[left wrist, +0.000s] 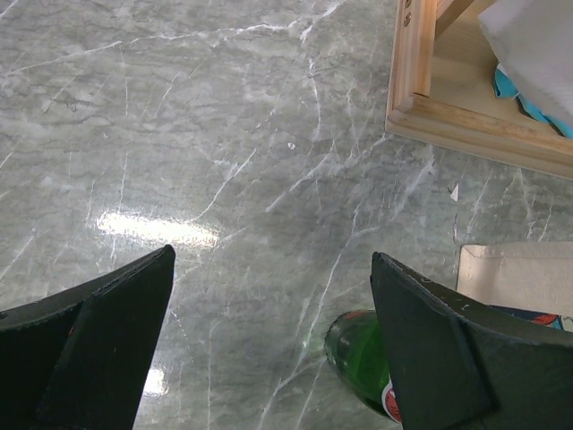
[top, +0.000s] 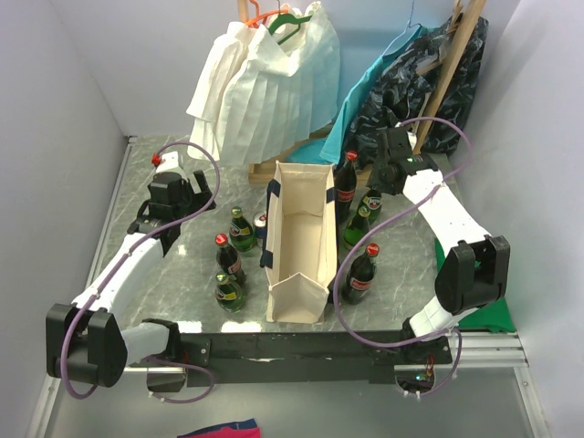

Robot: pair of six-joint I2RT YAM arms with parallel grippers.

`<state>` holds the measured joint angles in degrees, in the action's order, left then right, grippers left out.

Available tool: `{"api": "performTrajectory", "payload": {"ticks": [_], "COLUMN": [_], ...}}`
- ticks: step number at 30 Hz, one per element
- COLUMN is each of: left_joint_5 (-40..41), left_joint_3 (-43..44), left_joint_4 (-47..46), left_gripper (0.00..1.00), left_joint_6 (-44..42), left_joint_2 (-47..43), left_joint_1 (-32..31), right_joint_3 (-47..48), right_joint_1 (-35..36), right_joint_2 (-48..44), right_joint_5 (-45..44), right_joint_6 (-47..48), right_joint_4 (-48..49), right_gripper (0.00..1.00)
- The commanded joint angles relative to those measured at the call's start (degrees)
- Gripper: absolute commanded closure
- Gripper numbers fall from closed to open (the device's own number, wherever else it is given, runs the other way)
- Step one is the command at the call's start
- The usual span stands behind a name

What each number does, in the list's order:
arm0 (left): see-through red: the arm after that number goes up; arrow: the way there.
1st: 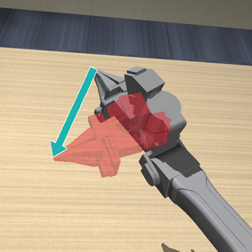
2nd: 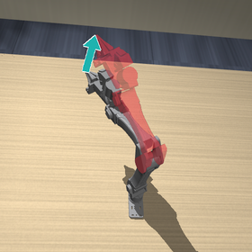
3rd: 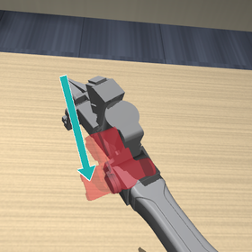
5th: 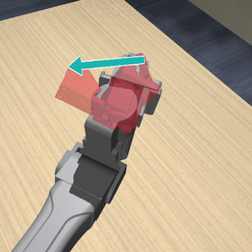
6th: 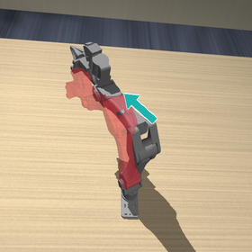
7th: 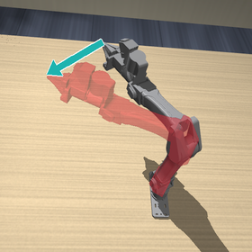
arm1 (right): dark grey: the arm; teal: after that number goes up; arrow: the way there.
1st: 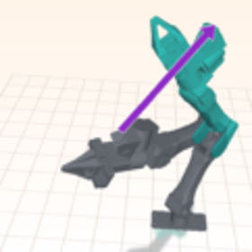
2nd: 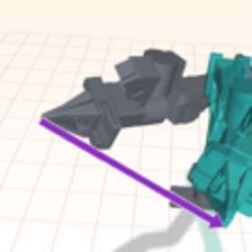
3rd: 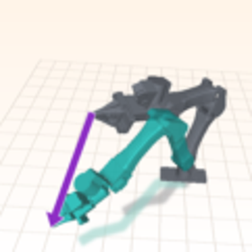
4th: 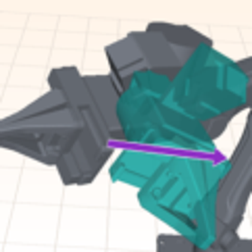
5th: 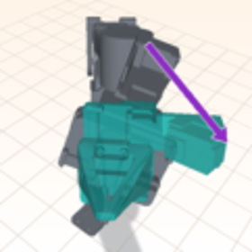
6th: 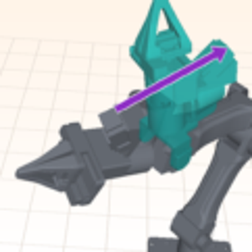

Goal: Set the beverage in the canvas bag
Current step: Pick up the drink from the center of the board.

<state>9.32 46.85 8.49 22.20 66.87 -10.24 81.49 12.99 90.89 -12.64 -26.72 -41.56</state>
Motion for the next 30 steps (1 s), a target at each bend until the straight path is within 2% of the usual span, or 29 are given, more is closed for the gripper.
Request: {"api": "performTrajectory", "payload": {"ticks": [1,16,30], "left_joint_5": [-0.62,-2.29,-2.2], "left_joint_3": [0.26,1.22,0.61], "left_joint_4": [-0.14,-0.49,-0.84], "left_gripper": [0.04,0.04,0.04], "left_joint_6": [0.13,0.22,-0.05], "left_joint_2": [-1.22,-0.16,-0.34], "left_joint_1": [-0.22,-0.22,-0.22], "right_joint_3": [4.2,4.9,8.15], "right_joint_1": [0.54,0.72,0.63], "right_joint_2": [-3.88,-8.01,-9.68], "right_joint_5": [-0.89,-0.01,-0.01], "right_joint_6": [0.35,1.23,1.93], "right_joint_4": [1.48,1.48,-2.29], "right_gripper": [1.0,1.0,1.0]}}
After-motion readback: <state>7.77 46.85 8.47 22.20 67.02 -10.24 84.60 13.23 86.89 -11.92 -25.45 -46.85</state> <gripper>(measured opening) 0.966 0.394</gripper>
